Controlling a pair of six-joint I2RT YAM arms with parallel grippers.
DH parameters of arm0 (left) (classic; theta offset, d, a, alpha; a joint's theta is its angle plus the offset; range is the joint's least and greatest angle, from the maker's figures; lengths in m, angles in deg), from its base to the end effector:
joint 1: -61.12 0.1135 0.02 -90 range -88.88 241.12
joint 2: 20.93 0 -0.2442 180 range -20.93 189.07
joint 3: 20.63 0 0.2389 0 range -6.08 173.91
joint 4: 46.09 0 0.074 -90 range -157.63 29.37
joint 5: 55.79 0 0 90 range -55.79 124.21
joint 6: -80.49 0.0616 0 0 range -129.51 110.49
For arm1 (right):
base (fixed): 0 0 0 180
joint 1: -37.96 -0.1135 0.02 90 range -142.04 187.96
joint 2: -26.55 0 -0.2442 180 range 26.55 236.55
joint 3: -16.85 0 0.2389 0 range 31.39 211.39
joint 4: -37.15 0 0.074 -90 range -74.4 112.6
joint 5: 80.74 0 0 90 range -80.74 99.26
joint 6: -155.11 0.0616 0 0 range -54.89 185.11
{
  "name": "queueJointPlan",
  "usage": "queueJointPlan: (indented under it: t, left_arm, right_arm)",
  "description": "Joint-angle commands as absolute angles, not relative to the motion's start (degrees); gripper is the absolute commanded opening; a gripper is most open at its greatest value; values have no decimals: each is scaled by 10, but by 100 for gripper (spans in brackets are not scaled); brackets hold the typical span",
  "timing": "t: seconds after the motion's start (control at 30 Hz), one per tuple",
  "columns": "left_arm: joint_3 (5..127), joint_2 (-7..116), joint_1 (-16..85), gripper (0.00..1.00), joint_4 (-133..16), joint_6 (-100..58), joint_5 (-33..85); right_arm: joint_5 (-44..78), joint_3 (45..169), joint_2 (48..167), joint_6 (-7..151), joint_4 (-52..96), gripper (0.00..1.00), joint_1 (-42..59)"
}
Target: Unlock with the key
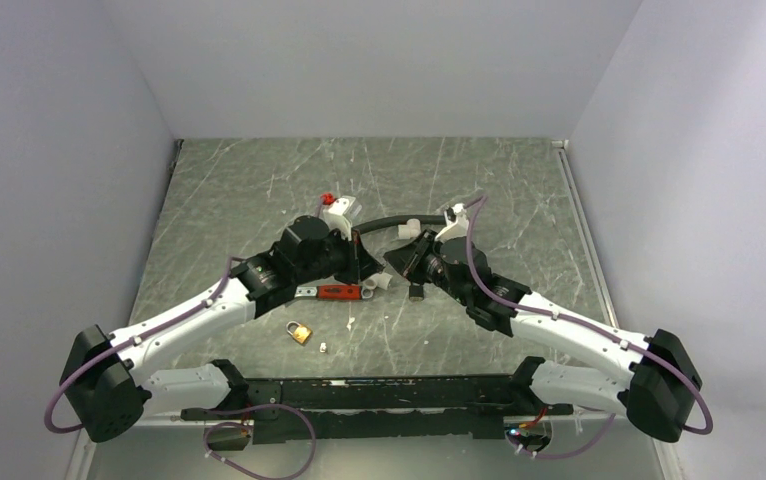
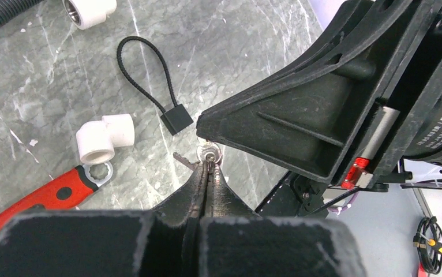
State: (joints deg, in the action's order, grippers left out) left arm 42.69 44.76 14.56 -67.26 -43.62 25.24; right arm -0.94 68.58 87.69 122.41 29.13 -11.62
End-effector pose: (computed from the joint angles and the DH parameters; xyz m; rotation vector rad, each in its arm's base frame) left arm 0.1868 -0.2112 0.2723 0.3406 2.1109 -1.0332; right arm 0.1809 0.1956 0.2480 0.2684 2.0095 1.0854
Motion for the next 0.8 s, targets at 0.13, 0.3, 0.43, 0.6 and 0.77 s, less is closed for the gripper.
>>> queueJointPlan:
  t: [0.13, 0.3, 0.43, 0.6, 0.77]
  left_arm:
    - [420, 436, 147, 0, -634, -447, 238]
    - [418, 434, 147, 0, -633, -447, 232]
    - [422, 430, 147, 26, -648, -448, 236]
    - [419, 412, 147, 53, -664, -445, 256]
    - [420, 396, 147, 59, -675, -437, 269]
  right_arm:
    - [-10, 704, 874, 1232, 308, 0, -117]
    - [-8, 694, 867, 1226, 321, 0, -117]
    - [-8, 684, 856, 1214, 332, 0, -116]
    - [-5, 678, 842, 1195, 337, 0, -117]
    - [2, 671, 832, 1178, 345, 0, -117]
